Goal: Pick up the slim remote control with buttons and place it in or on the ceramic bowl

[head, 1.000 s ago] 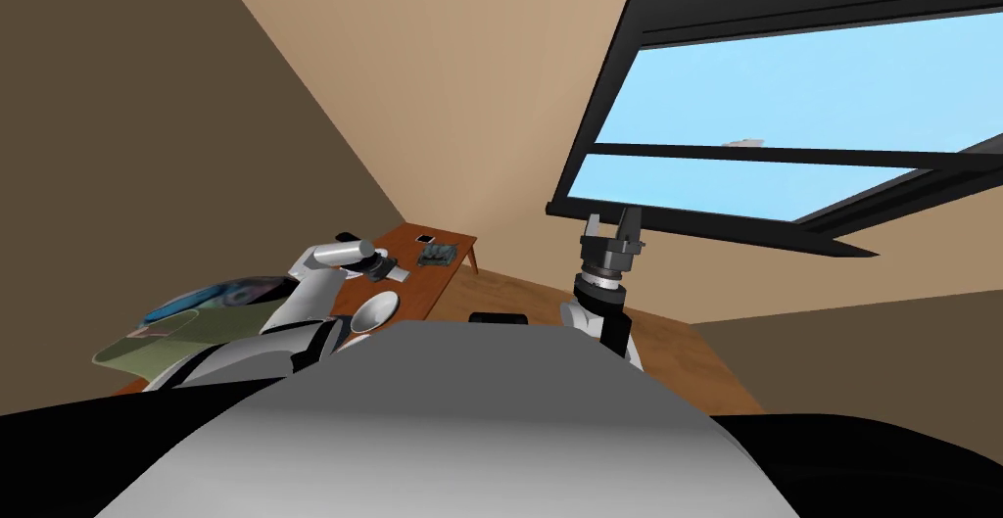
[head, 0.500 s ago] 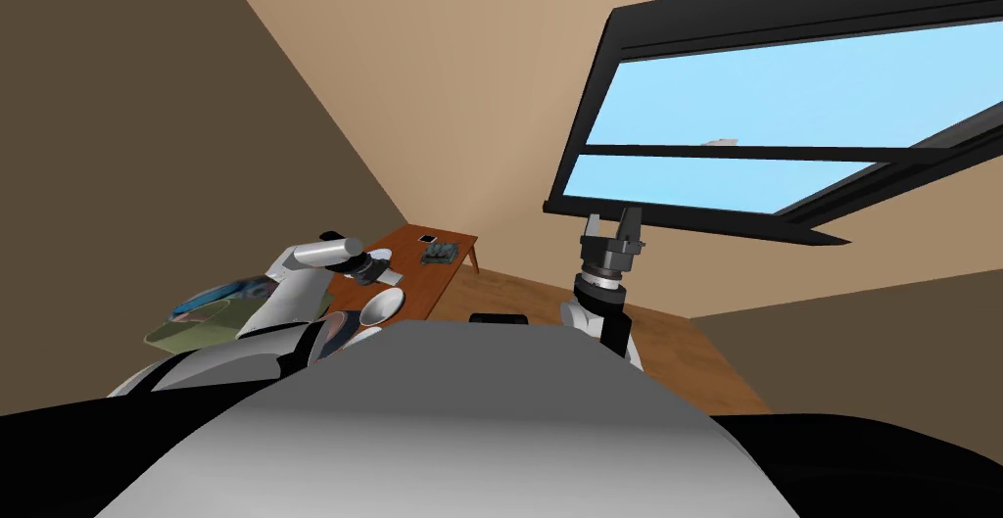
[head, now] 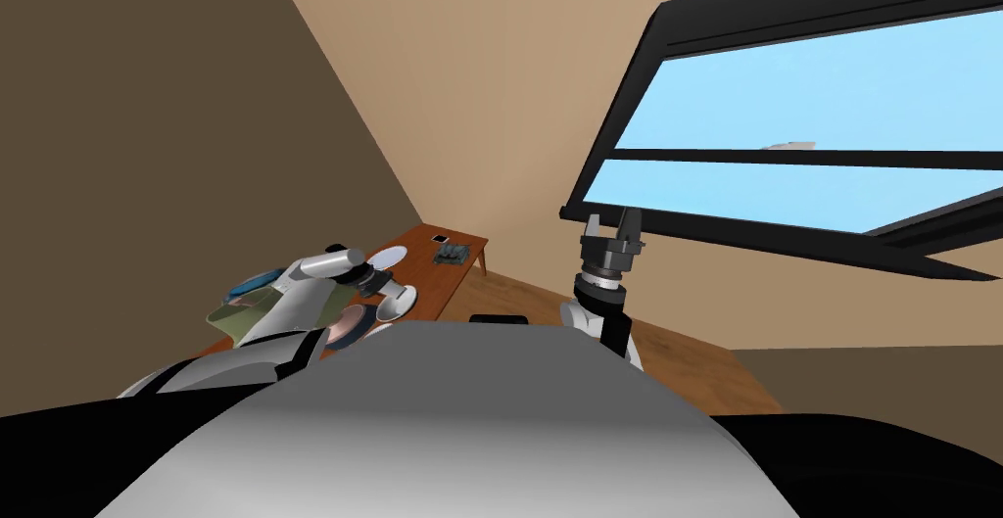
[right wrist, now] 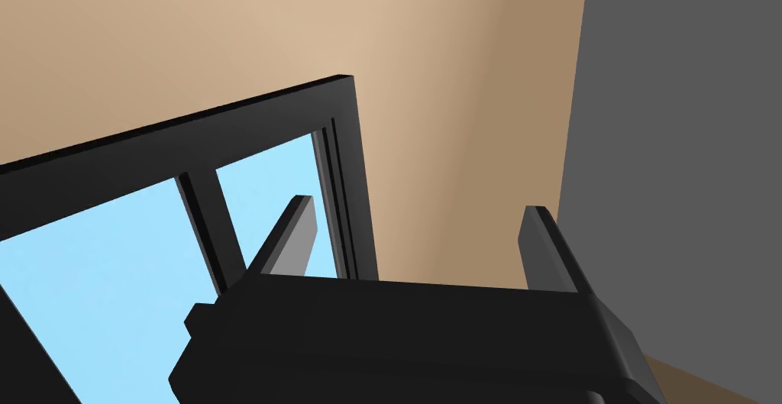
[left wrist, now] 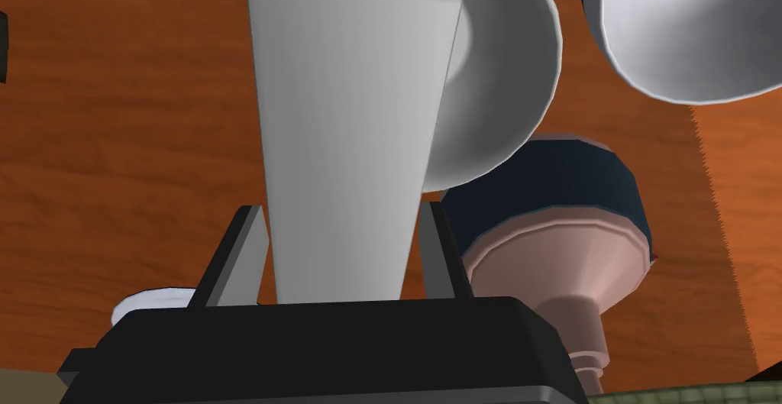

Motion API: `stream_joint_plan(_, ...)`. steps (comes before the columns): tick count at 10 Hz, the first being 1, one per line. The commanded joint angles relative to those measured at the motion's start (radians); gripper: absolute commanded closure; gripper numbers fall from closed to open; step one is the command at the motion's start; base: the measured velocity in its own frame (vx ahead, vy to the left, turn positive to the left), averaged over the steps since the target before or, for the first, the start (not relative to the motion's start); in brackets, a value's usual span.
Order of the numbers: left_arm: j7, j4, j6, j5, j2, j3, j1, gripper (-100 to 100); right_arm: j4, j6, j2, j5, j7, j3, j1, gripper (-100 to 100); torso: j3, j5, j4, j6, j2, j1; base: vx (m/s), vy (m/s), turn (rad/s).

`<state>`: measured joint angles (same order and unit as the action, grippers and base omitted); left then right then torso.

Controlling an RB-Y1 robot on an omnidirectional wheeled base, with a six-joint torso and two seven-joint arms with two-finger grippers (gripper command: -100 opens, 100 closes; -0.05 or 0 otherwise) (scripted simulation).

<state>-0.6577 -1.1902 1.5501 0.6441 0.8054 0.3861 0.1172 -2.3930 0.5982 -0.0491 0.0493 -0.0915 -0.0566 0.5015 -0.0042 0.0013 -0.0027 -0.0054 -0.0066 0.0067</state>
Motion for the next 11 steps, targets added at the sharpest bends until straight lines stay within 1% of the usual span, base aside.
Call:
stream_joint_plan(1,-0.017,0.018,0.002,0.02,-0.017,-0.005,-0.028,100,0.0,0.0,0.0,0.0,0.0,0.0,0.0,0,0.0,0.0,0.0,0.0,0.0,0.0,0.107,0.085,0.188)
stream_joint_plan(2,-0.024,0.03,0.002,0.028,-0.025,-0.008,-0.038,100,0.0,0.0,0.0,0.0,0.0,0.0,0.0,0,-0.001,0.0,0.0,0.0,-0.001,0.0,0.083,0.062,0.103)
stream_joint_plan(3,-0.028,0.046,-0.009,0.021,-0.016,-0.008,-0.022,100,0.0,0.0,0.0,0.0,0.0,0.0,0.0,0,0.0,0.0,0.0,0.001,0.0,-0.001,0.028,0.02,0.026)
stream_joint_plan(4,-0.031,0.05,-0.01,0.022,-0.017,-0.009,-0.025,-100,0.0,0.0,0.0,0.0,0.0,0.0,0.0,0,0.001,-0.001,0.001,0.003,0.002,-0.004,0.005,0.006,-0.001)
stream_joint_plan(8,-0.031,0.05,-0.01,0.022,-0.017,-0.009,-0.025,-100,0.0,0.0,0.0,0.0,0.0,0.0,0.0,0,0.003,-0.002,0.002,0.003,0.005,-0.007,0.0,0.0,0.0)
stream_joint_plan(9,-0.031,0.05,-0.01,0.022,-0.017,-0.009,-0.025,0,0.0,0.0,0.0,0.0,0.0,0.0,0.0,0,0.003,-0.002,0.002,0.003,0.005,-0.007,0.0,0.0,0.0)
stream_joint_plan(10,-0.036,0.027,0.031,0.037,0.007,0.007,-0.022,-100,0.0,0.0,0.0,0.0,0.0,0.0,0.0,0,0.003,-0.002,0.002,0.003,0.005,-0.007,0.011,-0.021,0.046)
stream_joint_plan(11,-0.037,0.019,0.045,0.042,0.015,0.012,-0.021,-100,0.0,0.0,0.0,0.0,0.0,0.0,0.0,0,0.003,-0.003,0.002,0.003,0.005,-0.009,0.022,-0.034,0.053)
